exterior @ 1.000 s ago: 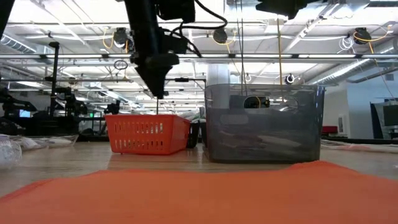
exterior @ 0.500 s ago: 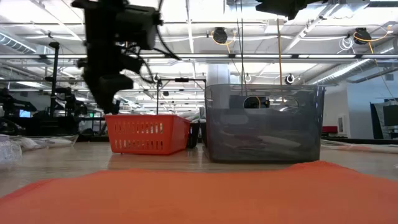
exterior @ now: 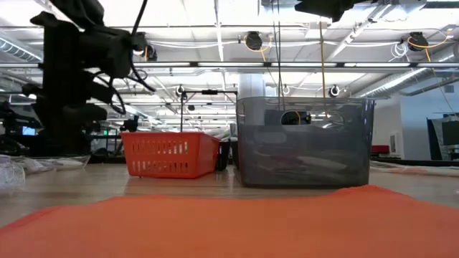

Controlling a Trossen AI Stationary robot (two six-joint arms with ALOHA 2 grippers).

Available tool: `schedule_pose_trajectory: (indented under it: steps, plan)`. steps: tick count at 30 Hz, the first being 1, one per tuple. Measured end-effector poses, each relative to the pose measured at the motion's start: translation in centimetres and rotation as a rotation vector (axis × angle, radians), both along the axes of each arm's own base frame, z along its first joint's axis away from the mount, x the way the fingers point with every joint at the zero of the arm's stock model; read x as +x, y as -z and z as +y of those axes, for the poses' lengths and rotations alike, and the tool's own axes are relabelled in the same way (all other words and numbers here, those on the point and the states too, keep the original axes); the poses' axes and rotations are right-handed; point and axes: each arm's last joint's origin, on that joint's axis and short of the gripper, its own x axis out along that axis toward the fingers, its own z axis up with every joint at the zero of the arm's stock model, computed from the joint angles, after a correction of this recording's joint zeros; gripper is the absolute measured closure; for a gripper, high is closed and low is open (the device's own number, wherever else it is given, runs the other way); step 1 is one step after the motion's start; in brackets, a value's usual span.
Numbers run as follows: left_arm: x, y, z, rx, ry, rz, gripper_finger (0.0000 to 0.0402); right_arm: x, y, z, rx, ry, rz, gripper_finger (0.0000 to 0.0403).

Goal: Pick & Place Toothbrushes
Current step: Put the violet toothbrush into the transparent bin

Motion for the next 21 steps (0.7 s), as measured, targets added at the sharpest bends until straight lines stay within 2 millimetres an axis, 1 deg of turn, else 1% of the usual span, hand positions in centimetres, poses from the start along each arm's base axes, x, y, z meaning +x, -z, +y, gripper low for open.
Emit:
schedule_pose_trajectory:
  steps: [3,11,21]
  plan:
    - [-0.5,0.6,0.1,-0.007,-0.025,0.005,0.0238,0.0,0.0,0.0,0.000,0.000,0.001,0.0177]
    - [-0.4,2.1,0.8,-0.049,-0.016,-0.071,0.0238,0.0,0.0,0.0,0.000,0.000,0.001,0.0177]
    - [-0.6,2.1,1.7,-0.045,-0.040,-0.058,0.0238,0.0,0.0,0.0,0.000,0.000,0.001,0.0177]
